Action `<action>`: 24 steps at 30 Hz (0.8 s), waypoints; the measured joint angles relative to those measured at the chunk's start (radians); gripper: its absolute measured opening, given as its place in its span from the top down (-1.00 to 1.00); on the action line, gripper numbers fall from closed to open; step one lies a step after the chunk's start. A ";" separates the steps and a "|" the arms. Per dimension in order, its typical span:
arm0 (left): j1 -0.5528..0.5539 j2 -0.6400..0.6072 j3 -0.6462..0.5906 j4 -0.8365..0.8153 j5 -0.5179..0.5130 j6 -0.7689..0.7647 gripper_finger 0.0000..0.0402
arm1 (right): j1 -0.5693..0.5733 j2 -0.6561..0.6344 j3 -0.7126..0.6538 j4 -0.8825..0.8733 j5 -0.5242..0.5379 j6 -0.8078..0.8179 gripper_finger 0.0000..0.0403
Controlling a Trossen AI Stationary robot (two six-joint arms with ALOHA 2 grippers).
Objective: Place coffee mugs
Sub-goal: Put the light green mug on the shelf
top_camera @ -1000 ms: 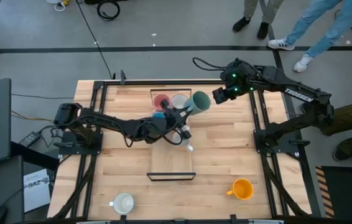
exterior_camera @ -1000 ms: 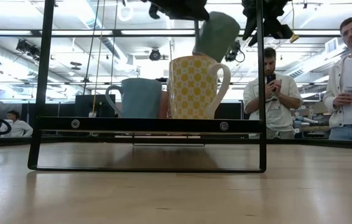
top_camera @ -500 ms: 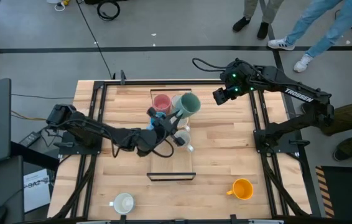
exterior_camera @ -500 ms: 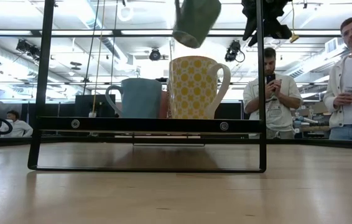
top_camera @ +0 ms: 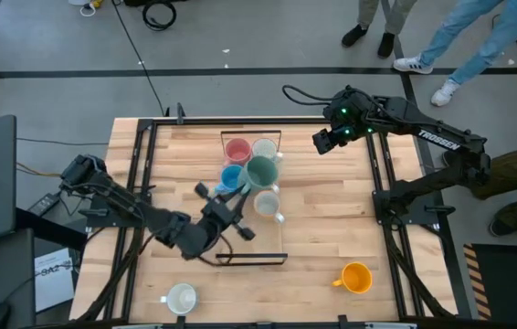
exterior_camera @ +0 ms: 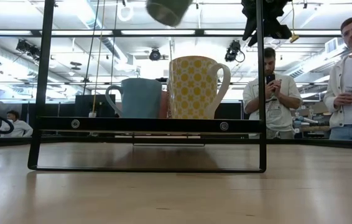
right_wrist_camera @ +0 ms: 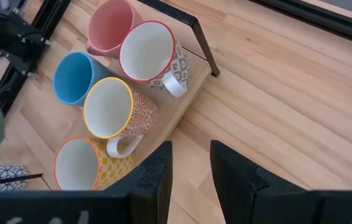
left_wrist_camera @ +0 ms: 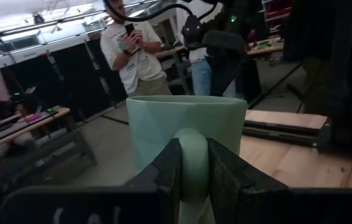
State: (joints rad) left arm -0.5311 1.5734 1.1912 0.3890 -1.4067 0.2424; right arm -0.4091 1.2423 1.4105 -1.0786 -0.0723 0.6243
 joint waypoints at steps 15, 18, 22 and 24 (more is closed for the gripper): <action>-0.215 0.001 0.000 -0.365 -0.162 -0.486 0.71 | 0.001 0.000 0.000 0.002 -0.005 0.000 0.44; -0.230 0.002 0.000 -0.548 -0.158 -0.697 0.71 | 0.001 0.000 0.000 0.002 -0.008 0.000 0.44; -0.244 0.002 0.000 -0.815 -0.155 -0.985 0.71 | 0.001 0.000 0.000 0.004 -0.008 0.000 0.44; -0.245 0.002 0.000 -0.945 -0.138 -1.119 0.71 | 0.001 0.000 0.000 0.005 -0.008 0.000 0.44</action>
State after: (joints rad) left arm -0.7761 1.5749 1.1912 -0.5559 -1.5449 -0.8763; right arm -0.4084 1.2423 1.4105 -1.0740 -0.0803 0.6247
